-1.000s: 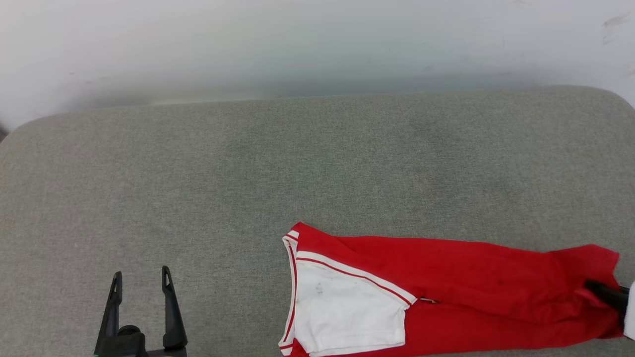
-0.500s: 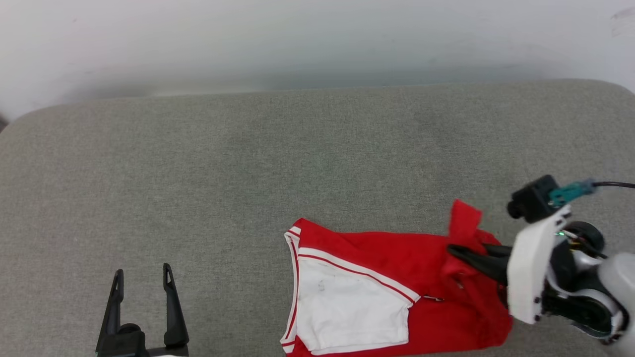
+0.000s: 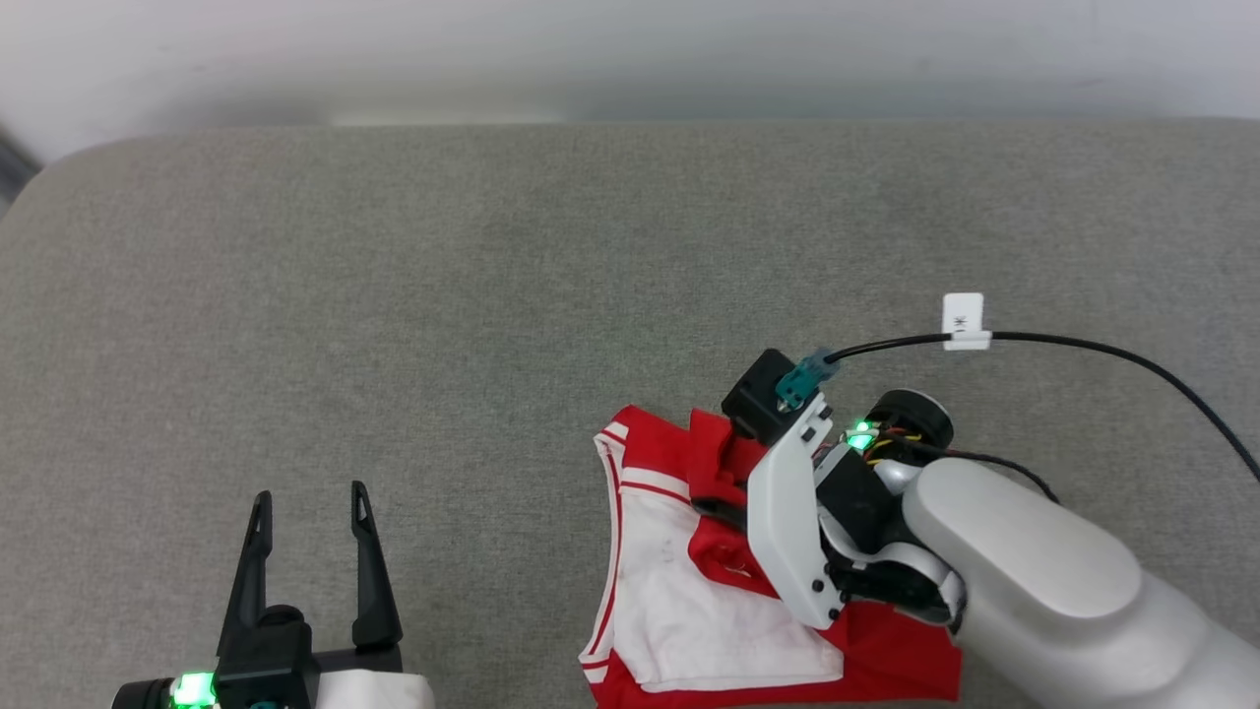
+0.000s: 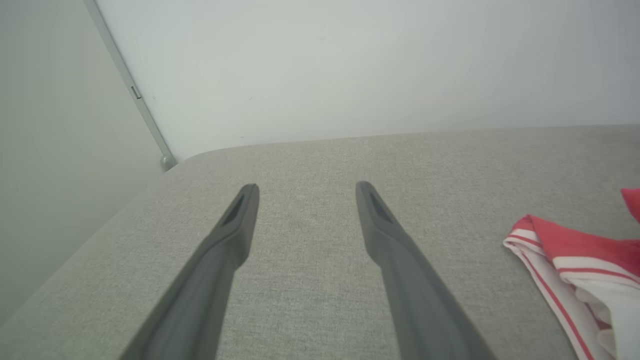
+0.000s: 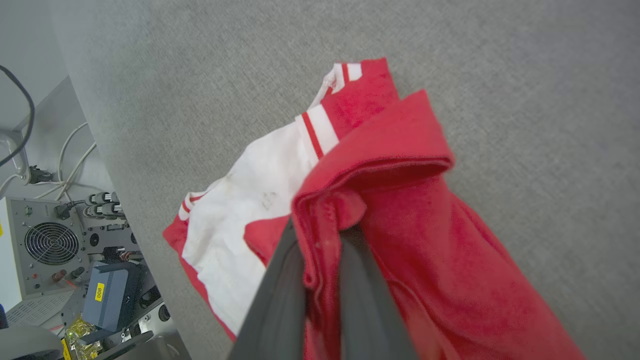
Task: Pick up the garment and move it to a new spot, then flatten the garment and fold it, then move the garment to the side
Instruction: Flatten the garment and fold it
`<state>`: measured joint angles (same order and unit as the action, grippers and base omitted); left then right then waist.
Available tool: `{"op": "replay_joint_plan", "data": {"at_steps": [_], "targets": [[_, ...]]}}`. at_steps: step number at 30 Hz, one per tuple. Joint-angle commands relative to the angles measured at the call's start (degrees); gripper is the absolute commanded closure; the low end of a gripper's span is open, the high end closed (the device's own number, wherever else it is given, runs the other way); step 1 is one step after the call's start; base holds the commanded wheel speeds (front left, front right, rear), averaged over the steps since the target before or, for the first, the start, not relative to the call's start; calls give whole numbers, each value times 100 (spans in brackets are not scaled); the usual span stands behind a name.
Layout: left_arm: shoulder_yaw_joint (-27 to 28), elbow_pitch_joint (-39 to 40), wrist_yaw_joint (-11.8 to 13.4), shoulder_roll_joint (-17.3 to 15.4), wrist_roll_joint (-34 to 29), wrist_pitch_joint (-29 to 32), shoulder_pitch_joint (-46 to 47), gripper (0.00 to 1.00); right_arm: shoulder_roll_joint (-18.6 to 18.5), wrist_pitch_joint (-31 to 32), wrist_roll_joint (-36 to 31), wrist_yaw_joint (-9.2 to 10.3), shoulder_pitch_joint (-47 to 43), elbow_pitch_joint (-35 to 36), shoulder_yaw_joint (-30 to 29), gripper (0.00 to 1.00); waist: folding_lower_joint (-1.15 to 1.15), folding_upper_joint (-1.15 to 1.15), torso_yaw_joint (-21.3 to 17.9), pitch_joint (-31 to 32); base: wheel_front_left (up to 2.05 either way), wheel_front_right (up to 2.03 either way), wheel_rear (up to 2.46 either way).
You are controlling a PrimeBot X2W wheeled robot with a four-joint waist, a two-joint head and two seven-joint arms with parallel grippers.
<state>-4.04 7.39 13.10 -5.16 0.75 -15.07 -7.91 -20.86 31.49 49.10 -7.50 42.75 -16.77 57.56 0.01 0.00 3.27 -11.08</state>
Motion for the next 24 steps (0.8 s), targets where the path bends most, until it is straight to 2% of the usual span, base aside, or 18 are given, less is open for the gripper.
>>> {"op": "replay_joint_plan", "data": {"at_steps": [1, 7, 12, 13, 14, 19, 24], "targets": [[-30, -4, -23, 14, -8, -13, 88, 0, 123, -77, -58, 2, 85, -253, 145, 100, -1, 0, 87, -114, 0, 0, 0], [-29, -67, -25, 54, 5, -13, 175, 0, 356, -271, -55, 3, 95, -1141, 853, 100, -1, 0, 134, -230, 0, 0, 0], [56, -118, -4, 47, 16, -13, 85, 0, 351, -720, 98, 4, 278, -1249, 1106, 100, -1, 0, 14, -104, 0, 0, 0], [72, -135, 1, 42, 14, -14, 56, 0, 310, -892, 126, 4, 344, -1211, 1089, 72, -1, 0, -19, -54, 0, 0, 0], [85, -155, -1, 42, 14, -13, 33, 0, 266, -1100, 100, 4, 421, -1156, 1050, 0, -1, 0, -47, 0, 0, 0, 0], [148, -194, -16, 41, 26, -14, -89, 0, -175, -2137, -115, 3, 531, -827, 802, 0, -1, 0, -221, 297, 0, 0, 0], [195, -77, -34, 48, 34, -14, -224, 0, -603, -3438, -811, 3, 272, -873, -130, 0, -1, 0, -410, 484, 0, 0, 0]]}}
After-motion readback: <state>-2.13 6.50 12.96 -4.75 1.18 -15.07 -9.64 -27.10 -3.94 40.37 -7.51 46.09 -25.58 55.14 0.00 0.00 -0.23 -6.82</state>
